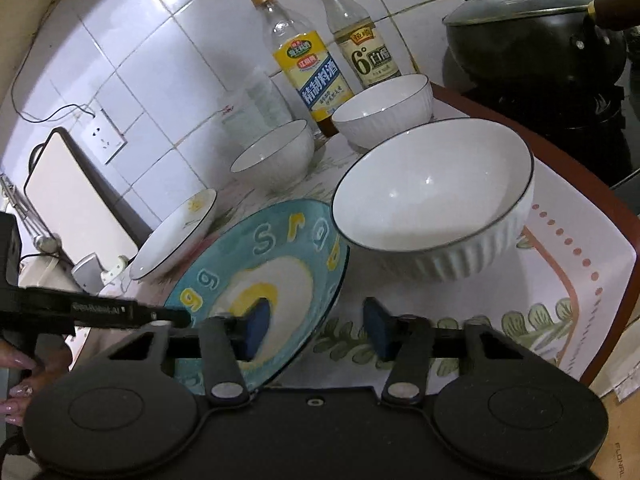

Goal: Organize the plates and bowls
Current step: 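Grasp the rim of the blue egg plate with both grippers, then carry the blue egg plate with both grippers and lower it onto the sun plate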

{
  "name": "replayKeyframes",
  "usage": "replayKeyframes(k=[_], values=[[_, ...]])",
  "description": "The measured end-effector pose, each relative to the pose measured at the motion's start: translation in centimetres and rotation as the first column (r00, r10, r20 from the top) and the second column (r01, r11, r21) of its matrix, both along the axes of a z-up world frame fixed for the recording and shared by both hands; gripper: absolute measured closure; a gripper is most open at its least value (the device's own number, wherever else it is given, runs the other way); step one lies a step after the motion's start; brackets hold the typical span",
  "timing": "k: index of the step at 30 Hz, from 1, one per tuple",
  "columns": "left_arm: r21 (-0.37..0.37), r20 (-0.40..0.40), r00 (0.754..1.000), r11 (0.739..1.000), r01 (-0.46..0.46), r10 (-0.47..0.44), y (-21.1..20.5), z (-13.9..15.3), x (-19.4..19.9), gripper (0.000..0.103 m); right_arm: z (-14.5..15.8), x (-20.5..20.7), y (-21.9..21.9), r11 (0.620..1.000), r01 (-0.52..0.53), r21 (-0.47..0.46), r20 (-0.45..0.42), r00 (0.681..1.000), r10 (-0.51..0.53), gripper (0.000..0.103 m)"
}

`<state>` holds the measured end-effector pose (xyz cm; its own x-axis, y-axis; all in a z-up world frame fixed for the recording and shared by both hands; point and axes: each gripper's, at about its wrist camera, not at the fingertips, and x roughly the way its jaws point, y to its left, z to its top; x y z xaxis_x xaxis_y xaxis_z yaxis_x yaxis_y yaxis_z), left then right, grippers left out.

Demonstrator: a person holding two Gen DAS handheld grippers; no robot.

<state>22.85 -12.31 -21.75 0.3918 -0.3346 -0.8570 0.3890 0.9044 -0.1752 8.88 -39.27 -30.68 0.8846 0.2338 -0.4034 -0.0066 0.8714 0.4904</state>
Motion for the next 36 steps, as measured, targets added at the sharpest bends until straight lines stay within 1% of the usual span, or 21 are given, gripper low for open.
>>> replayKeyframes(k=[2,5,6,8,10,14,15,17,19,20,22,25,26,27,28,30,32,34,36], values=[[-0.058,-0.031,0.999,0.997,-0.041,0.040,0.8,-0.3,0.2,0.084,0.0,0.3,0.1,1.000,0.005,-0.015,0.000,1.000,-0.005,0.068],[-0.080,-0.032,0.999,0.996,-0.033,0.031,1.1,-0.4,0.3,0.085,-0.2,0.5,-0.3,1.000,0.014,0.010,-0.008,1.000,-0.014,0.073],[-0.089,-0.032,0.999,0.995,-0.034,0.032,1.2,-0.5,0.3,0.085,-0.2,0.6,-0.3,1.000,0.016,0.011,-0.011,1.000,-0.016,0.076],[-0.106,-0.039,0.998,0.993,-0.044,0.040,1.4,-0.7,0.6,0.085,-0.3,1.0,-0.5,1.000,0.014,0.022,-0.035,0.999,-0.013,0.078],[-0.122,-0.041,0.997,0.991,-0.062,0.058,1.4,-0.8,1.2,0.085,-0.5,1.6,-0.3,0.999,0.021,0.031,-0.076,0.997,-0.019,0.078],[-0.131,-0.002,0.998,0.989,-0.070,0.071,0.9,-1.1,1.8,0.082,-0.6,2.1,0.4,0.999,0.040,0.023,-0.079,0.996,-0.038,0.078],[-0.132,0.006,0.997,0.989,-0.071,0.073,0.8,-1.2,1.8,0.080,-0.5,2.2,0.6,0.999,0.048,0.025,-0.081,0.996,-0.046,0.077],[-0.137,0.022,0.998,0.989,-0.062,0.066,0.9,-1.3,1.8,0.079,-0.6,2.4,0.5,0.997,0.058,0.043,-0.078,0.995,-0.055,0.074],[-0.171,0.001,0.995,0.980,-0.100,0.101,1.4,-1.5,1.8,0.080,-0.9,2.3,0.4,0.994,0.077,0.072,-0.071,0.995,-0.072,0.074],[-0.184,-0.006,0.993,0.976,-0.114,0.115,1.5,-1.5,1.8,0.083,-1.0,2.2,0.4,0.993,0.085,0.086,-0.068,0.995,-0.079,0.074],[-0.198,-0.012,0.990,0.970,-0.139,0.139,1.6,-1.6,1.6,0.084,-1.0,2.3,0.5,0.992,0.090,0.087,-0.067,0.994,-0.084,0.074],[-0.176,0.016,0.990,0.975,-0.139,0.143,1.2,-1.5,1.1,0.084,-0.7,2.6,0.6,0.996,0.067,0.061,-0.075,0.995,-0.063,0.073],[-0.164,0.025,0.990,0.977,-0.133,0.139,1.0,-1.4,0.8,0.084,-0.7,2.7,0.4,0.996,0.068,0.066,-0.087,0.994,-0.062,0.076],[-0.154,0.033,0.990,0.980,-0.127,0.134,1.0,-1.3,0.5,0.084,-0.6,2.7,0.3,0.995,0.073,0.063,-0.099,0.993,-0.067,0.084],[-0.150,0.034,0.991,0.981,-0.124,0.131,1.0,-1.2,0.3,0.084,-0.6,2.7,0.1,0.996,0.068,0.058,-0.105,0.993,-0.062,0.086],[-0.150,0.012,0.991,0.980,-0.131,0.134,1.4,-1.0,-0.1,0.084,-0.4,2.5,0.1,0.998,0.049,0.043,-0.113,0.993,-0.044,0.086],[-0.160,-0.017,0.987,0.974,-0.160,0.159,2.2,-0.9,-0.5,0.084,0.0,2.3,0.5,1.000,0.009,0.020,-0.121,0.993,-0.006,0.086],[-0.160,-0.019,0.985,0.972,-0.173,0.172,3.0,-0.7,-1.3,0.084,0.4,2.0,0.8,1.000,-0.027,0.010,-0.127,0.991,0.028,0.086],[-0.144,-0.013,0.985,0.974,-0.172,0.172,3.4,-0.4,-2.2,0.084,0.8,1.7,1.4,0.998,-0.056,-0.004,-0.144,0.988,0.055,0.086]])
